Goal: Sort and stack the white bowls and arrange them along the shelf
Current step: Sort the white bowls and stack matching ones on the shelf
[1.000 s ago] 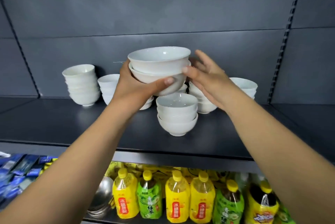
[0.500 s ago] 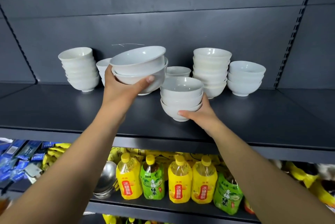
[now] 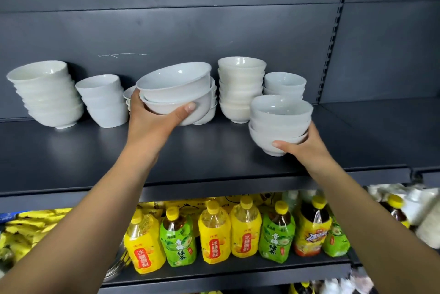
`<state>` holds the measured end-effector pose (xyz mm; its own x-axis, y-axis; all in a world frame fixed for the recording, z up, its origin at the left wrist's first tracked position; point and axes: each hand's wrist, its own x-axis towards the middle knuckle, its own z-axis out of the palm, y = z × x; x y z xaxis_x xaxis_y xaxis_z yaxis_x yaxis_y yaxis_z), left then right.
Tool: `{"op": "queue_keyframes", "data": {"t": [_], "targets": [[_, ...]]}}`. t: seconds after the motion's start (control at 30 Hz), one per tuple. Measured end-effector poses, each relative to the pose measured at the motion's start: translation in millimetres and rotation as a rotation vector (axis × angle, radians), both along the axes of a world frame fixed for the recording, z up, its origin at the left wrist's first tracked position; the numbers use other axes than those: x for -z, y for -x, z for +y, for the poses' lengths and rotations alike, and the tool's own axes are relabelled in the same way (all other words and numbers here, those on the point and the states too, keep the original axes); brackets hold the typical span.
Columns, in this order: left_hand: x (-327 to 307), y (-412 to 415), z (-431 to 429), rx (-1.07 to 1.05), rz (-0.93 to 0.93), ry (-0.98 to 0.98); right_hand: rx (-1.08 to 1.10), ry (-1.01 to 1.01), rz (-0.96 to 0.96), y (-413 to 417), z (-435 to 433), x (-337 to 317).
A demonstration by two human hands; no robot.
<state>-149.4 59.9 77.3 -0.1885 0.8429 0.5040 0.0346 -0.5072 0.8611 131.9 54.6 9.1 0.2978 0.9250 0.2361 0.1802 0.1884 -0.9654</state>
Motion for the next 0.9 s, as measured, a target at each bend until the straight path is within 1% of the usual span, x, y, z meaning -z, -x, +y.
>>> {"op": "queue_keyframes", "data": {"t": [0.1, 0.27, 0.33, 0.4, 0.47, 0.53, 0.6, 0.63, 0.73, 0.83, 0.9], "targets": [[-3, -6, 10, 0.037, 0.006, 0.006, 0.126, 0.021, -0.034, -23, 0, -5], [-5, -16, 28, 0.057, -0.024, -0.005, 0.197, 0.057, -0.066, -47, 15, -7], [-3, -21, 33, 0.06, -0.05, -0.004, 0.245, 0.082, -0.106, -49, 18, -8], [-1, -22, 37, 0.055, -0.064, 0.002, 0.343, 0.095, -0.175, -44, 15, -13], [2, -19, 39, 0.049, -0.041, -0.002, 0.423, 0.04, -0.26, -35, 4, -22], [4, -12, 41, 0.044, -0.016, -0.004, 0.434, -0.064, -0.38, -20, -9, -32], [5, -5, 42, 0.041, -0.012, 0.0, 0.384, -0.168, -0.466, -1, -17, -45], [3, -1, 44, 0.037, -0.006, -0.005, 0.334, -0.208, -0.465, 10, -17, -53], [-12, 11, 47, 0.001, 0.006, -0.026, 0.115, -0.284, -0.396, 44, -9, -85], [-35, 21, 53, 0.038, -0.001, -0.053, -0.059, -0.327, -0.333, 75, 9, -120], [-46, 25, 61, 0.058, 0.016, -0.06, -0.173, -0.342, -0.325, 92, 25, -142]]}}
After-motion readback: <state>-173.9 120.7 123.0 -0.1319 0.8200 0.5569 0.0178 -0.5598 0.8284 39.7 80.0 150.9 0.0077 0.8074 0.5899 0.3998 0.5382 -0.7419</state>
